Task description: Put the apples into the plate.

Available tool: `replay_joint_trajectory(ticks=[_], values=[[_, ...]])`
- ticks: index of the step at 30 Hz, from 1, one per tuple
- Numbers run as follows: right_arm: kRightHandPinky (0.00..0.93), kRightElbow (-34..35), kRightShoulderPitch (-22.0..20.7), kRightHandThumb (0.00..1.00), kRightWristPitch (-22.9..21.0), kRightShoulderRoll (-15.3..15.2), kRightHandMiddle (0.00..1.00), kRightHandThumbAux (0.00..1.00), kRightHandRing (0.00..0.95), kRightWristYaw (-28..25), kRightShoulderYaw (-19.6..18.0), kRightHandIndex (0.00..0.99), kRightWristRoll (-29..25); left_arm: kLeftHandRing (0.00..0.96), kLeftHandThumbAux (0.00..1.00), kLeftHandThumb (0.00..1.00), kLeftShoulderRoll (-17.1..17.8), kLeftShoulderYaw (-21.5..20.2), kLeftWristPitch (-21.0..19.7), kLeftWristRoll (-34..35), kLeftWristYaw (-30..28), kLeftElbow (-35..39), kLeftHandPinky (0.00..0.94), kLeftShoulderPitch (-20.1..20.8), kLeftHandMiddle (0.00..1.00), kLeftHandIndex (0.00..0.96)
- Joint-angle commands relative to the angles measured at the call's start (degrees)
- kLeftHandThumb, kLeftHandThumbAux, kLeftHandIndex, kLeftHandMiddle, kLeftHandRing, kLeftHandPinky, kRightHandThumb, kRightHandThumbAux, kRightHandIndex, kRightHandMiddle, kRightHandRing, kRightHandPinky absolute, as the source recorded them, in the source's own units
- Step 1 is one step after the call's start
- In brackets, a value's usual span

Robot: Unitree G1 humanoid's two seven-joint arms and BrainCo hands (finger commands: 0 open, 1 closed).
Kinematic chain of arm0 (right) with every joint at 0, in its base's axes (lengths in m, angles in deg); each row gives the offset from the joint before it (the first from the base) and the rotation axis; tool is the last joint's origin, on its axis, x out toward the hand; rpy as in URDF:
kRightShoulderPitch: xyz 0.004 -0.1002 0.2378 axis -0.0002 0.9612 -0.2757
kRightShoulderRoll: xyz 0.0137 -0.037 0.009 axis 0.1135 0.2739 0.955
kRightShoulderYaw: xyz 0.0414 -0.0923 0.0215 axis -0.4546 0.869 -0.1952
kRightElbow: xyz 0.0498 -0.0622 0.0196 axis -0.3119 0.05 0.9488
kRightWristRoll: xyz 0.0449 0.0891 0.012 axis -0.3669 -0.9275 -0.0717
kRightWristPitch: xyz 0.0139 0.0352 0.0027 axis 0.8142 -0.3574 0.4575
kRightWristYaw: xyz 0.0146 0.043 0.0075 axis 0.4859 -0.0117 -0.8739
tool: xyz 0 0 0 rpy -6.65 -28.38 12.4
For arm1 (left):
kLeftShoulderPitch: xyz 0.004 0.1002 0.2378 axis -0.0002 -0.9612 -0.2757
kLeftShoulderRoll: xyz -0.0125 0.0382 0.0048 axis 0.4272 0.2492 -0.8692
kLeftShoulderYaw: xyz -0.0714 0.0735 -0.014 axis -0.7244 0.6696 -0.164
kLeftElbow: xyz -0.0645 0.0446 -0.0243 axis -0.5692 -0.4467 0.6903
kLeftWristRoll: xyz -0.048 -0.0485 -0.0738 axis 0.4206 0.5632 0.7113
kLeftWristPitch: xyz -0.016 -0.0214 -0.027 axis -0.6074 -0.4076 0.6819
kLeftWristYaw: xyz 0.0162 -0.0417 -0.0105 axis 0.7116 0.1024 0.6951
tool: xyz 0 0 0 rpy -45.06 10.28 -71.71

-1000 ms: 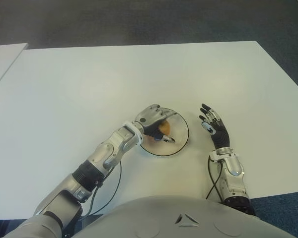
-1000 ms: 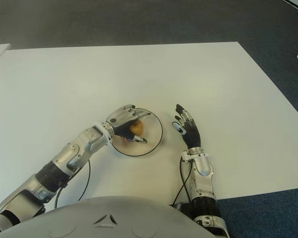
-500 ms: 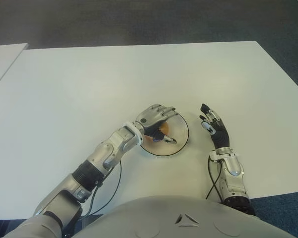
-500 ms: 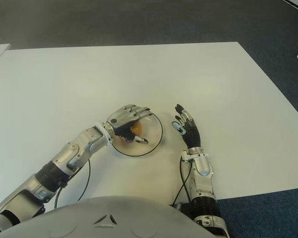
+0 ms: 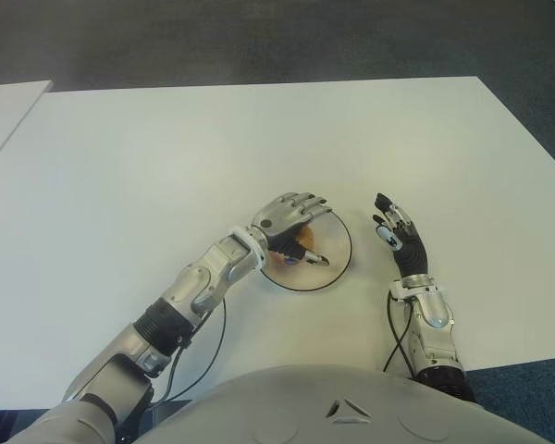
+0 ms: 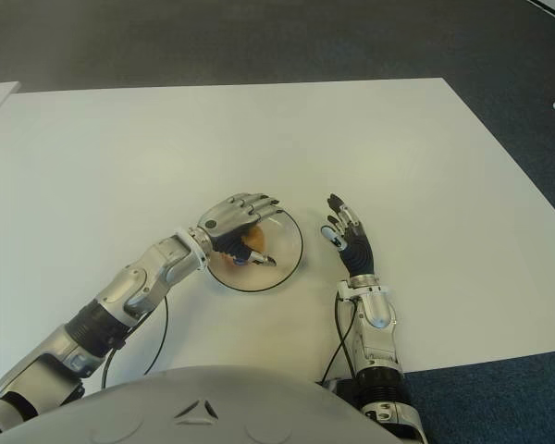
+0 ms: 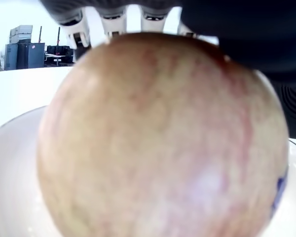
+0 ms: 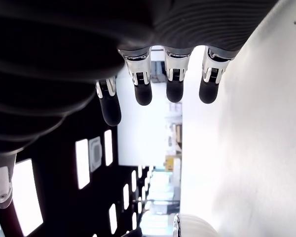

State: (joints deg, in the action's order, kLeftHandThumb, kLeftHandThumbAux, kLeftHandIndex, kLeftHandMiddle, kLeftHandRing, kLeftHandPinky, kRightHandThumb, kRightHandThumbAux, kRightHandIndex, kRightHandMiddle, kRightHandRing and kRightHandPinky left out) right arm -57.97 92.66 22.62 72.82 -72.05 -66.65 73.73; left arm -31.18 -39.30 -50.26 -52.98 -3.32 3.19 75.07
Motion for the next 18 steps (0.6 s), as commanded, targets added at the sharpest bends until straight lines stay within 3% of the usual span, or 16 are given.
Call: replay_joint_trajectory(ticks=[1,18], values=[[0.008,-4.30,4.23,0.133,-4.41,1.11,0.097,0.465,0.030,-0.39,1.10,0.196,0.19,0.000,0.255,0.130,-0.17,-1.04,-0.40,0.57,0.88,-0.20,0.000,-0.33,0.000,0.000],[0.011,-4.84,4.26,0.135,-3.73,1.58,0.092,0.460,0.018,-0.18,1.04,0.186,0.25,0.000,0.255,0.112,-0.38,-2.22,-0.43,1.67,0.85,0.05,0.000,-0.22,0.000,0.000]])
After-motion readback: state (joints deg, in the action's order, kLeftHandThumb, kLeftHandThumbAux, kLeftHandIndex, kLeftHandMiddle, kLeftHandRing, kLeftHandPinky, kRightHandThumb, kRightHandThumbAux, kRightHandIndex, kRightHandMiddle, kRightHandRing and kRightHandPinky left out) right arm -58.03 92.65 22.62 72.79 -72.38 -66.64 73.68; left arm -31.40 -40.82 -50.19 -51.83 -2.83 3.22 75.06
